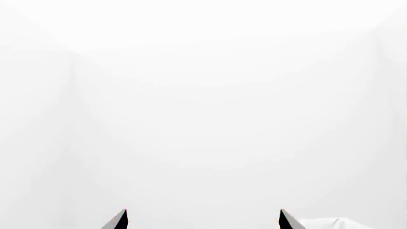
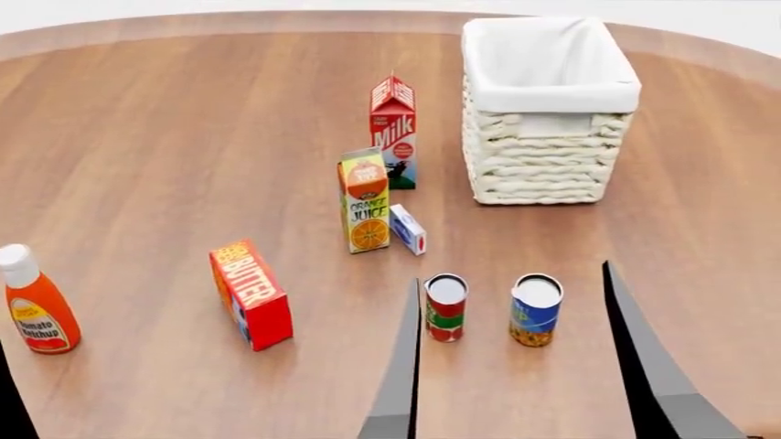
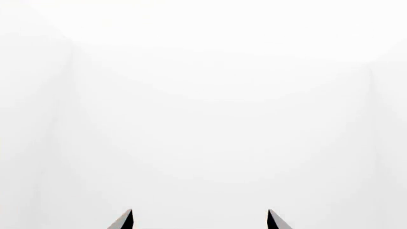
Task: Pick up the alphabet soup and the tomato sauce, and put them in the basket.
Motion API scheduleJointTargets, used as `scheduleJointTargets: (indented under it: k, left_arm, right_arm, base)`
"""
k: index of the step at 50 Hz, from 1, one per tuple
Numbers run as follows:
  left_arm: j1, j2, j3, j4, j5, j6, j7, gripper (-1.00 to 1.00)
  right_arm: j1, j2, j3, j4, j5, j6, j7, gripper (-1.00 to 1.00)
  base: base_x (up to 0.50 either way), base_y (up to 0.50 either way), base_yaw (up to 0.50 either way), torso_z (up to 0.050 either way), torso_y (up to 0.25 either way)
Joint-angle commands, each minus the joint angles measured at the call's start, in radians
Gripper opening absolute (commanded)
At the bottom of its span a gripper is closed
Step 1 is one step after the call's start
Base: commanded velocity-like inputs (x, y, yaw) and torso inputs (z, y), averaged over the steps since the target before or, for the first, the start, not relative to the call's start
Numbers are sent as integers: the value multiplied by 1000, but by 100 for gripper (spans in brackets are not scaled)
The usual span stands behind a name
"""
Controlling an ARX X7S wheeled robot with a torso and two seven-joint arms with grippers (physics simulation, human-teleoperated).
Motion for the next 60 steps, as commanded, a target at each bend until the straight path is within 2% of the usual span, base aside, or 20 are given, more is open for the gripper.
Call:
scheduleJointTargets:
  k: [1, 28, 60]
  left_arm:
    - [4, -10, 2, -1, -8, 8, -9, 100]
    - [5, -32, 25, -7, -13, 11, -28, 100]
    - [1, -51, 41, -15, -25, 19, -50, 100]
  right_arm:
    - [3, 8, -7, -3, 7, 3, 5, 100]
    - [-2, 29, -29, 21, 3, -17, 27, 100]
    - [2, 47, -48, 18, 12, -20, 44, 100]
  base:
    - [0, -203, 0, 0, 0]
    - [5, -131, 0, 0, 0]
    - [220, -14, 0, 0, 0]
